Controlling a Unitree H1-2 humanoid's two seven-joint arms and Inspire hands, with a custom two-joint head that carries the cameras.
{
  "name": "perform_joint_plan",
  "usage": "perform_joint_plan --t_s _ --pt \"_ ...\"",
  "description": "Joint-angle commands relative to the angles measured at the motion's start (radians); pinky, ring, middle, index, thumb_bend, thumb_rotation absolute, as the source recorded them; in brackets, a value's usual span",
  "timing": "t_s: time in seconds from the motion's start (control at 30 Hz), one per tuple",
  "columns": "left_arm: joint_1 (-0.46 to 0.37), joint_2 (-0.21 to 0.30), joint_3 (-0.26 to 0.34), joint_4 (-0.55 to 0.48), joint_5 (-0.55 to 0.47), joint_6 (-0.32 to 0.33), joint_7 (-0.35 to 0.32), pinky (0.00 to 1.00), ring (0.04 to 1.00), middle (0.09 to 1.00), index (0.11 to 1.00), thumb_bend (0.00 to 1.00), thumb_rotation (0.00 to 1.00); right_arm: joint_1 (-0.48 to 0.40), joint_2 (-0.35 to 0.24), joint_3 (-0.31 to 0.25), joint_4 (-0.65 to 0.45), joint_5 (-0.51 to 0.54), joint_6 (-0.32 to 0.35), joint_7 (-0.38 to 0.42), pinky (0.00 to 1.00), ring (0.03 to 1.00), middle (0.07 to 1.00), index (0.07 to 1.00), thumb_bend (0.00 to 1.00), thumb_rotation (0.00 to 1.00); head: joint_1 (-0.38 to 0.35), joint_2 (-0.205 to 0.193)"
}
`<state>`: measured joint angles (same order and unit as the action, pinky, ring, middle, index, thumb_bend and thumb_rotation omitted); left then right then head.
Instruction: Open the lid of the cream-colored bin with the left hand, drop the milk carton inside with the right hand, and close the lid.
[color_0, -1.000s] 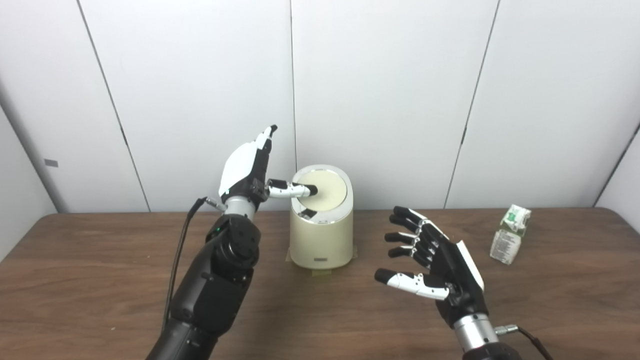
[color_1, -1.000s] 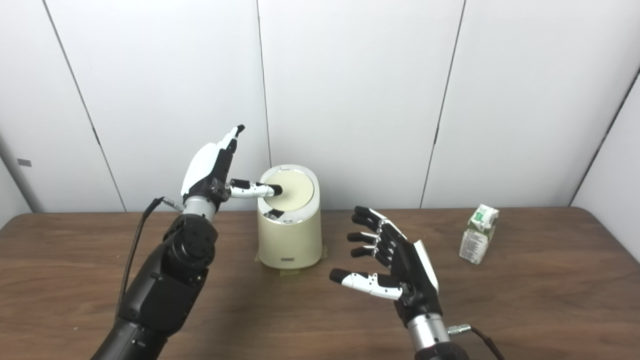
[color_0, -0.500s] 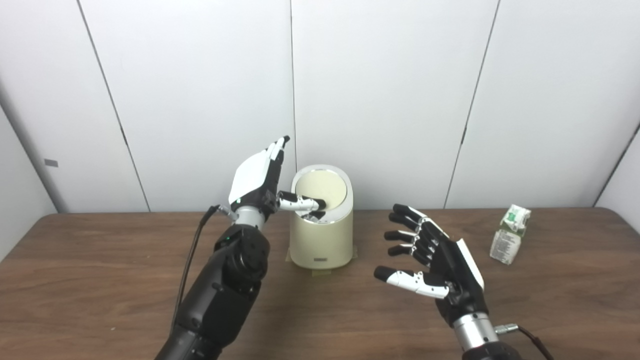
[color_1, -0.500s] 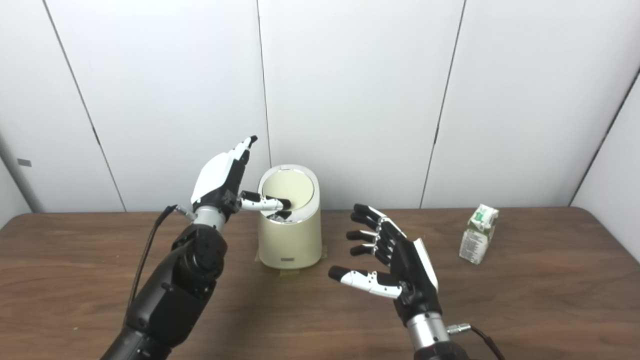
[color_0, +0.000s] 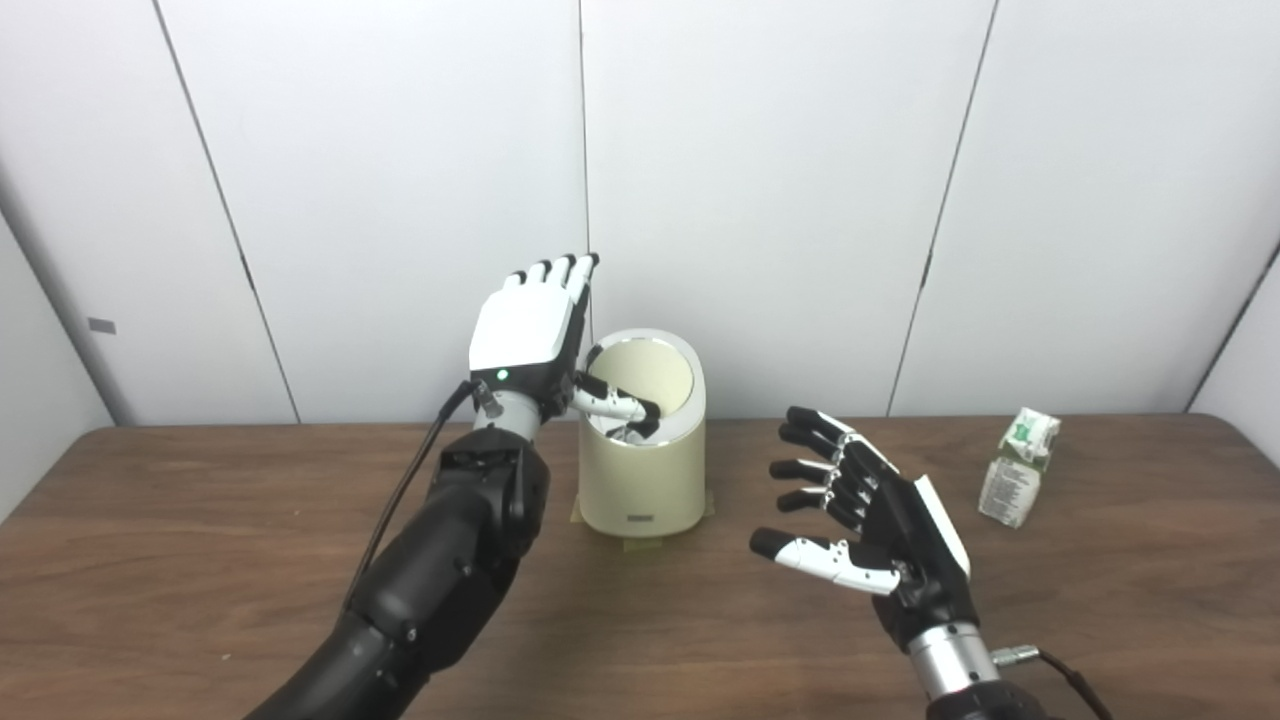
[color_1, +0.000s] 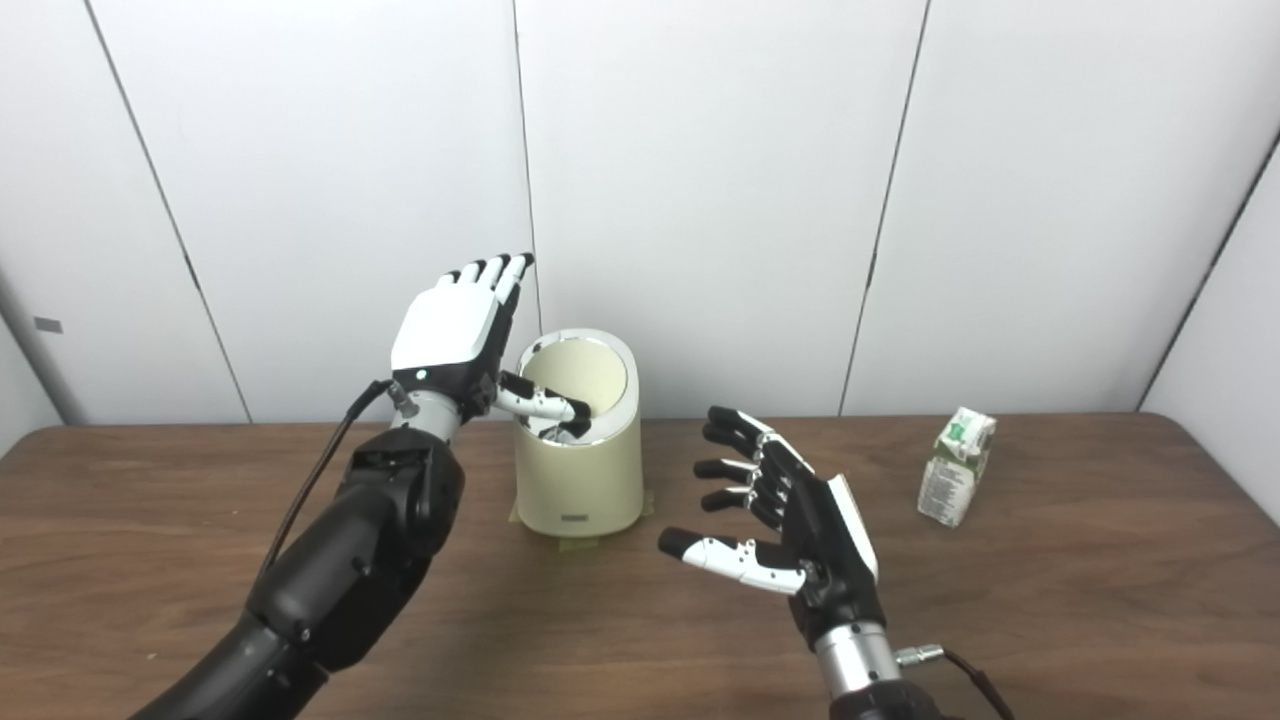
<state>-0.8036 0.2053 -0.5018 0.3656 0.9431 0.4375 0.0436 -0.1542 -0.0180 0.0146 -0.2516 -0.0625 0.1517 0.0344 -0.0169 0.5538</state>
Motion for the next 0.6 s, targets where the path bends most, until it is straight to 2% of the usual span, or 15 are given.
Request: perform_joint_plan --t_s 0.0,0.3,0.57 --pt "-0.01 0.029 -0.008 0.021 0.05 0.027 -0.023 1.0 1.0 1.0 1.0 1.0 0.03 -0.035 0.001 -0.003 -0.03 0.014 -0.021 -0.001 0.57 0.701 0.811 0.799 0.79 0.2 0.0 0.001" --pt "0.003 0.032 0.008 0.027 0.109 0.031 -0.088 1.0 1.0 1.0 1.0 1.0 0.08 -0.031 -0.006 -0.003 -0.029 0.022 -0.026 0.002 0.57 0.708 0.808 0.799 0.79 0.21 0.007 0.001" --pt "-0.01 0.027 0.001 0.075 0.129 0.03 -0.095 1.0 1.0 1.0 1.0 1.0 0.12 -0.027 -0.014 -0.001 -0.026 0.029 -0.033 0.009 0.57 0.7 0.806 0.8 0.77 0.2 0.016 -0.002"
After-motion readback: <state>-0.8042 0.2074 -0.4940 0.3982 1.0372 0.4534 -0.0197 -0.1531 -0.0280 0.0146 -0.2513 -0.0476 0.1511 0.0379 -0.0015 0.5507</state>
